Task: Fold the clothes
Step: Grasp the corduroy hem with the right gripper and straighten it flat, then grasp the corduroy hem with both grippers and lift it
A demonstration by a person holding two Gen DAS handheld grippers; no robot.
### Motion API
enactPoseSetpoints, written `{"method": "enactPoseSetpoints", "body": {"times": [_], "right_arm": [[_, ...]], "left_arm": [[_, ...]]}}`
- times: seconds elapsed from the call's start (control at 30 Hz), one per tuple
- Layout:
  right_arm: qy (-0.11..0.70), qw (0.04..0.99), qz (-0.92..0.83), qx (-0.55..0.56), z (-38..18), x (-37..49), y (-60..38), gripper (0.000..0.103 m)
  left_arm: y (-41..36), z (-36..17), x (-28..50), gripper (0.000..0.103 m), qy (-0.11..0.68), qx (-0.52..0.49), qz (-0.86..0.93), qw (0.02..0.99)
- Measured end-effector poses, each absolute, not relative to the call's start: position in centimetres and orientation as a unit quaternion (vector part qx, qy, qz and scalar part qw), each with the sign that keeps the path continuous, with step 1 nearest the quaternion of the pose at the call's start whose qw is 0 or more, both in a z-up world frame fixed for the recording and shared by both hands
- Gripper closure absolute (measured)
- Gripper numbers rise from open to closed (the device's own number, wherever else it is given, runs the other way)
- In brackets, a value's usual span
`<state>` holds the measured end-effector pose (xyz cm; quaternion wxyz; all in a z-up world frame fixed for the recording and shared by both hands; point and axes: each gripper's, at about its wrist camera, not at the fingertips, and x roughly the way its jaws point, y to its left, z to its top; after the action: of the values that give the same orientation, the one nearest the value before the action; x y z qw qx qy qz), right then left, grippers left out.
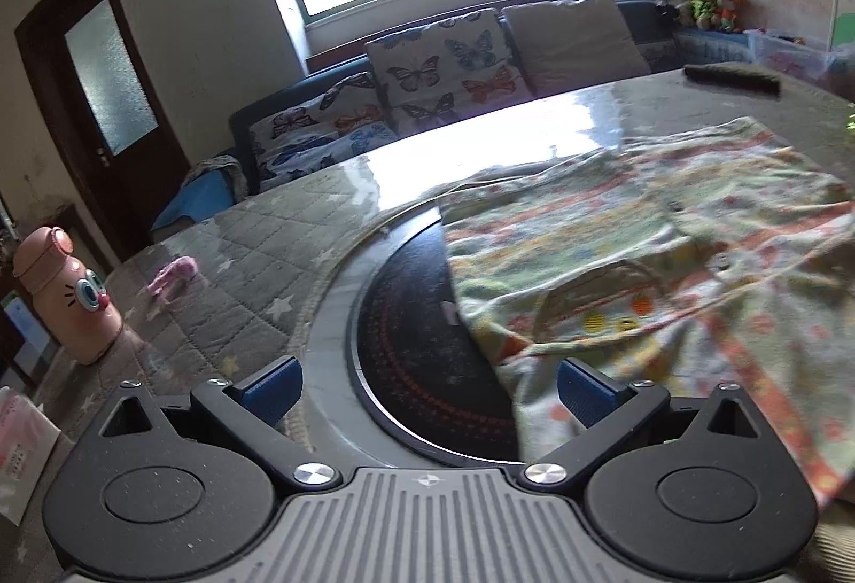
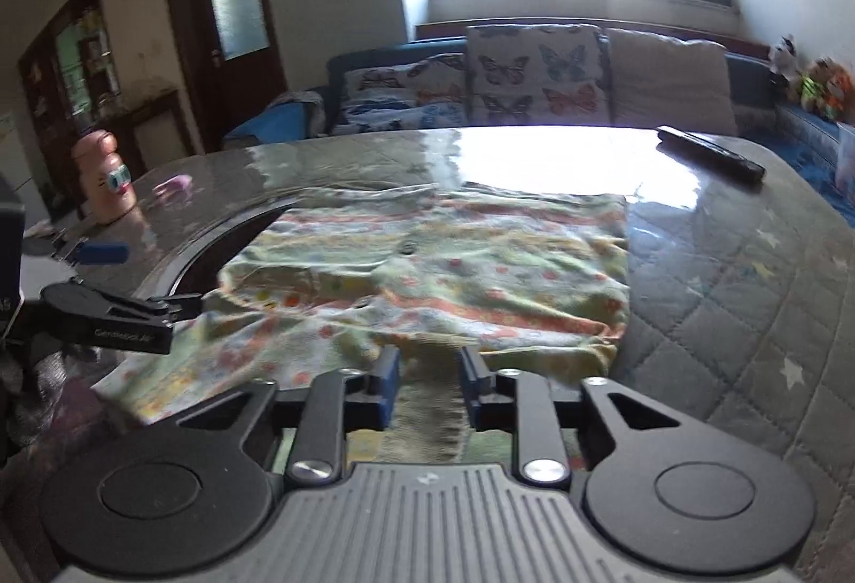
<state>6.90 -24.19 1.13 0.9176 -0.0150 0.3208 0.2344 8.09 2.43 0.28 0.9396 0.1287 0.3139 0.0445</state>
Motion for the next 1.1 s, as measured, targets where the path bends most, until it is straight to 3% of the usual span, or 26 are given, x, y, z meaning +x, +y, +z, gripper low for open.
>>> {"method": "enactPoseSetpoints", "body": {"times": [0.27,0.63,1.1], "right_arm": [[0.342,0.903,0.257,-0.05,-0.1,5.4,-23.4,0.07],[0.351,0.903,0.243,-0.041,-0.8,4.1,-25.3,0.065],[0.331,0.913,0.236,-0.05,1.3,1.9,-27.0,0.063]], "left_arm": [[-0.6,0.0,4.6,0.0,0.302,0.163,-0.026,0.939],[1.2,-1.2,2.1,0.0,0.296,0.183,-0.007,0.937],[-4.2,-1.6,-4.0,0.001,0.196,0.325,-0.183,0.907]]}}
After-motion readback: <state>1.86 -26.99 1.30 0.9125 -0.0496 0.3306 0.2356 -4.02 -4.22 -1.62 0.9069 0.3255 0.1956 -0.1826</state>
